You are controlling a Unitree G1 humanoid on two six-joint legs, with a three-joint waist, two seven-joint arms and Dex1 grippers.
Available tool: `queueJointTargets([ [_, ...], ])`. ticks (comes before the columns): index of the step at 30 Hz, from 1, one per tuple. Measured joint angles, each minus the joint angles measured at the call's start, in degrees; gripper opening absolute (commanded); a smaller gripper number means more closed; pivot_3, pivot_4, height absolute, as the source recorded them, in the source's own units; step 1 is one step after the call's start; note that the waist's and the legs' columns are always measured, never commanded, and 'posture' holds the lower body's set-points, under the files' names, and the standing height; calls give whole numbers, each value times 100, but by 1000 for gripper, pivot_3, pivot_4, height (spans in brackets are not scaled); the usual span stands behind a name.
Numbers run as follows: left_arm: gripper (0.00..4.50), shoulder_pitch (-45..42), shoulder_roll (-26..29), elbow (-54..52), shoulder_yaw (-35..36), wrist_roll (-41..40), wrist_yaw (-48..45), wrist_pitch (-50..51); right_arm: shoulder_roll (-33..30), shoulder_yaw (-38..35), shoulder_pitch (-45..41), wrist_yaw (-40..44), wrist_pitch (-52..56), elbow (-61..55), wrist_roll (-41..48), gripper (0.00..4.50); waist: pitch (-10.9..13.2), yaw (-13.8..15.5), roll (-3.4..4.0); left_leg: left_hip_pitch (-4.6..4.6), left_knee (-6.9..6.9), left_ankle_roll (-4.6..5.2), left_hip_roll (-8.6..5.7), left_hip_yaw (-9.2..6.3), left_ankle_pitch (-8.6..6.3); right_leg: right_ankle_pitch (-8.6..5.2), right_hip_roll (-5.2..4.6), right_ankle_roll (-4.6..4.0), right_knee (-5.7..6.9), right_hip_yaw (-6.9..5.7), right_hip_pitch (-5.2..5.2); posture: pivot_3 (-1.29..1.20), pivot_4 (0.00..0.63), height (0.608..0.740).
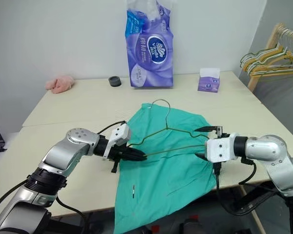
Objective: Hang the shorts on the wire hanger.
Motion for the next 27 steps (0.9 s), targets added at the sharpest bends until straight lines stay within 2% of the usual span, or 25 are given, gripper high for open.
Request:
queueJointTargets([
  [6, 0, 64, 16, -1, -178, 436, 46, -813, -64, -306, 67, -249, 2652, -772, 958, 4071, 1, 15, 1, -2, -1, 0, 1, -1, 0, -2, -1, 5, -2, -4, -1, -137, 29, 740],
  [11, 0, 58, 1, -205, -221, 536, -1, -1023, -127, -52, -214, -359, 3973, -961, 1256, 4071, 3, -1, 3, -2, -1, 1, 0, 1, -1, -15, -3, 29, -4, -3, -2, -137, 29, 740],
  [15, 0, 44, -56, -445, -271, 532, -53, -1015, -114, 468, -632, -349, 4464, -914, 1286, 4071, 3, -2, 4, -2, -1, 1, 1, -1, -1, -16, -3, 31, -4, -6, -2, -133, 28, 740],
  [21, 0, 44, -56, -487, -296, 549, -75, -1026, -58, 1096, -862, -332, 4559, -537, 1128, 4071, 4, 5, 4, -3, -1, 1, 0, -1, -1, -16, -3, 32, -4, -6, -2, -125, 29, 740],
  [24, 0, 44, -48, -489, -313, 576, -79, -1033, -57, 1238, -928, -305, 4561, -478, 1105, 3202, 4, 3, 4, -3, -2, 1, 0, -1, -1, -16, -3, 32, -4, -7, -3, -125, 29, 740],
  [27, 0, 45, -28, -510, -313, 585, -87, -1033, -51, 1311, -943, -294, 4561, -408, 1104, 2131, 5, 4, 4, -3, -2, 2, 0, -1, -1, -16, -3, 33, -4, -7, -3, -114, 27, 740],
])
